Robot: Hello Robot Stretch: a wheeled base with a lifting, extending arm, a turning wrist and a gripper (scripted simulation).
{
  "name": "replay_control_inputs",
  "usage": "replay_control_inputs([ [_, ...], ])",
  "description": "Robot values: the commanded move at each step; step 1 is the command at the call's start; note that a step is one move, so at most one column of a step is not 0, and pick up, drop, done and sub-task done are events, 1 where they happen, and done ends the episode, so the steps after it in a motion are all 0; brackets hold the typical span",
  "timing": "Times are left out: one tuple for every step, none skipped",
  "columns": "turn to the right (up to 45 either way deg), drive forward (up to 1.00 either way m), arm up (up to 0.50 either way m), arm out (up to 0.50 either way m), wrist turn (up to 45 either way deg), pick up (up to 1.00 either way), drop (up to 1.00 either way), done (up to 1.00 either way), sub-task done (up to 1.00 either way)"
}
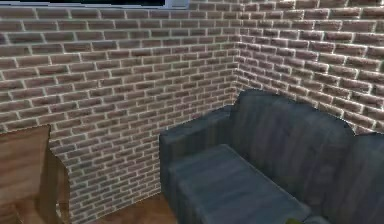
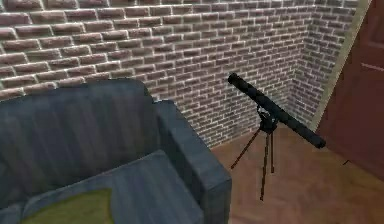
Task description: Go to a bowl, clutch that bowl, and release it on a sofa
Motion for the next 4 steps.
replay_control_inputs([
  [-45.0,0.00,0.00,0.00,0.0,0.00,0.00,0.00,0.00],
  [-45.0,0.00,0.00,0.00,0.0,0.00,0.00,0.00,0.00],
  [-39.0,0.00,0.00,0.00,0.0,0.00,0.00,0.00,0.00],
  [0.0,0.85,0.00,0.00,0.0,0.00,0.00,0.00,0.00],
])
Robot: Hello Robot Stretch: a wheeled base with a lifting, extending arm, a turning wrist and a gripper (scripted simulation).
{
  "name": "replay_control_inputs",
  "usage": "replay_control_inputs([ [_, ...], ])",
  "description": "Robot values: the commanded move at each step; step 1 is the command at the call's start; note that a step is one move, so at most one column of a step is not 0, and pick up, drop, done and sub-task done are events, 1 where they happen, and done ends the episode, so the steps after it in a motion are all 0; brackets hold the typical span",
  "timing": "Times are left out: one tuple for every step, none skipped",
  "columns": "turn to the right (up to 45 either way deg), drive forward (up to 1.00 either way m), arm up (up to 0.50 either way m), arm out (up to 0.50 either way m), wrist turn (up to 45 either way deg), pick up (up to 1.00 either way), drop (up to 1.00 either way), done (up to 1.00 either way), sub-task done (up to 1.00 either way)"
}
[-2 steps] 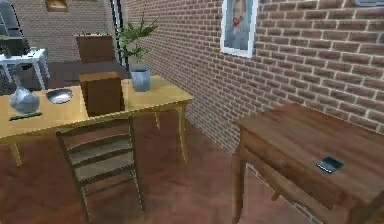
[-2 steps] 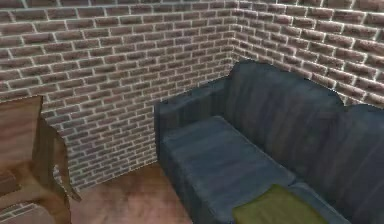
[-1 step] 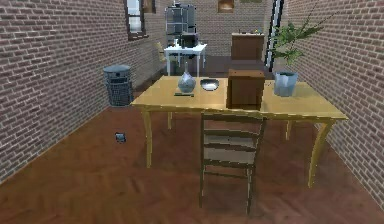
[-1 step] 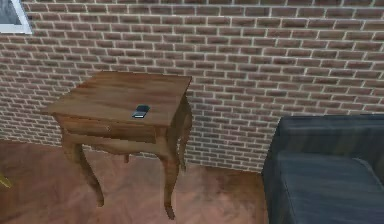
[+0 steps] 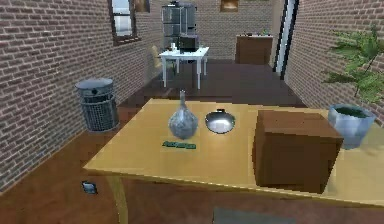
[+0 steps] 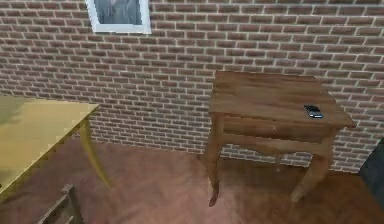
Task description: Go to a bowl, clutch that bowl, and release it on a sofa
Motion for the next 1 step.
replay_control_inputs([
  [-45.0,0.00,0.00,0.00,0.0,0.00,0.00,0.00,0.00],
])
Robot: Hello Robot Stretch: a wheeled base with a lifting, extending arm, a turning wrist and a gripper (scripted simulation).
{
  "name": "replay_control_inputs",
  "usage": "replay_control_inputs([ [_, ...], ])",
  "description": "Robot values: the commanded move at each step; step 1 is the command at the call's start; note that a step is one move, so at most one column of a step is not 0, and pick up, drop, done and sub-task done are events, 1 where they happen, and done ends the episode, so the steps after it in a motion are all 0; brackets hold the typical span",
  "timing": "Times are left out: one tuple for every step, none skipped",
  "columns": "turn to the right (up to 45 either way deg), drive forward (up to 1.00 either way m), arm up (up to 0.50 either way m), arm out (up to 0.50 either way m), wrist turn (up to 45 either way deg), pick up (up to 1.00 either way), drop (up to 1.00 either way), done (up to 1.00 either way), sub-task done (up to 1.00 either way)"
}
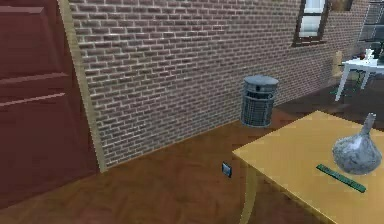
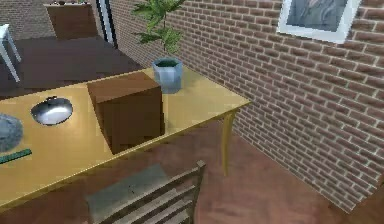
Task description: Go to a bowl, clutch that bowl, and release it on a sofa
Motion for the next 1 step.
replay_control_inputs([
  [-33.0,0.00,0.00,0.00,0.0,0.00,0.00,0.00,0.00],
])
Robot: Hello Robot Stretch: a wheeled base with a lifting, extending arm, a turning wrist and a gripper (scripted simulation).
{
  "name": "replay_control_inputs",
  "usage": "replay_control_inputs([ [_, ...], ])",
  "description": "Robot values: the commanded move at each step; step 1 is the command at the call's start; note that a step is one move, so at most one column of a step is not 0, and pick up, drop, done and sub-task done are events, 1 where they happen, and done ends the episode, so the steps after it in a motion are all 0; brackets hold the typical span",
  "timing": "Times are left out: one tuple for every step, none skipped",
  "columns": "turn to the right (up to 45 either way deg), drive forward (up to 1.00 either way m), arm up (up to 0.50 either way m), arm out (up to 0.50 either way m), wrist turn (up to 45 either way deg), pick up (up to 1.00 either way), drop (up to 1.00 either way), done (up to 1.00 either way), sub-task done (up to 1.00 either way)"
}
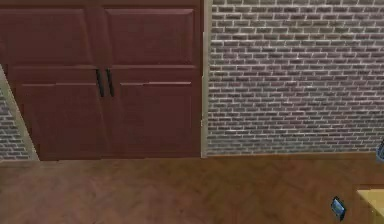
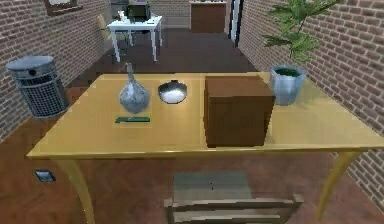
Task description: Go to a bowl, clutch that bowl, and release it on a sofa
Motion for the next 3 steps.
replay_control_inputs([
  [39.0,0.00,0.00,0.00,0.0,0.00,0.00,0.00,0.00],
  [0.0,0.65,0.00,0.00,0.0,0.00,0.00,0.00,0.00],
  [-9.0,0.00,0.00,0.00,0.0,0.00,0.00,0.00,0.00],
])
